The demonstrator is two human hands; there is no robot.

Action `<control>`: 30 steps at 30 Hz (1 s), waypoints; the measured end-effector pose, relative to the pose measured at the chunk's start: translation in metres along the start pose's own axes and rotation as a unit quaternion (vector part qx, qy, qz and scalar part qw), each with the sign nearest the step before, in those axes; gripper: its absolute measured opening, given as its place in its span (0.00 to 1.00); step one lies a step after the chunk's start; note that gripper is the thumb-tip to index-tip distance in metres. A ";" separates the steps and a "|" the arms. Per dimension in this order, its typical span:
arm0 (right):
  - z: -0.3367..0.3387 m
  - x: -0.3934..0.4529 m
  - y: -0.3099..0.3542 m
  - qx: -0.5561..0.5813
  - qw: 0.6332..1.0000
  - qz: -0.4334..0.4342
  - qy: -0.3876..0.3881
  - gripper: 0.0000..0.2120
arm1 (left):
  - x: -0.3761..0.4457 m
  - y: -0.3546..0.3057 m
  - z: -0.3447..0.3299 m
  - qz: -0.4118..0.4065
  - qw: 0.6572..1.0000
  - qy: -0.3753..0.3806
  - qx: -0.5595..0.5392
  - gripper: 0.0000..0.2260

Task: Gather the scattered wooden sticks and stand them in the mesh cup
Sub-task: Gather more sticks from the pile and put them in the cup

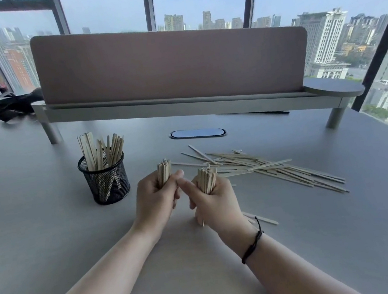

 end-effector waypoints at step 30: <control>-0.144 0.063 0.090 0.179 0.979 -0.087 0.036 0.30 | 0.093 -0.108 0.079 -0.008 0.990 -0.130 -0.059 0.23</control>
Point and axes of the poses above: each hand's wrist, its own x-axis towards the middle knuckle, its own z-axis out of the back of the hand, y = z × x, the point moved 4 cm from there along x, towards the middle knuckle, and after that the axes turned 15 degrees about -y, right-handed, at the moved point
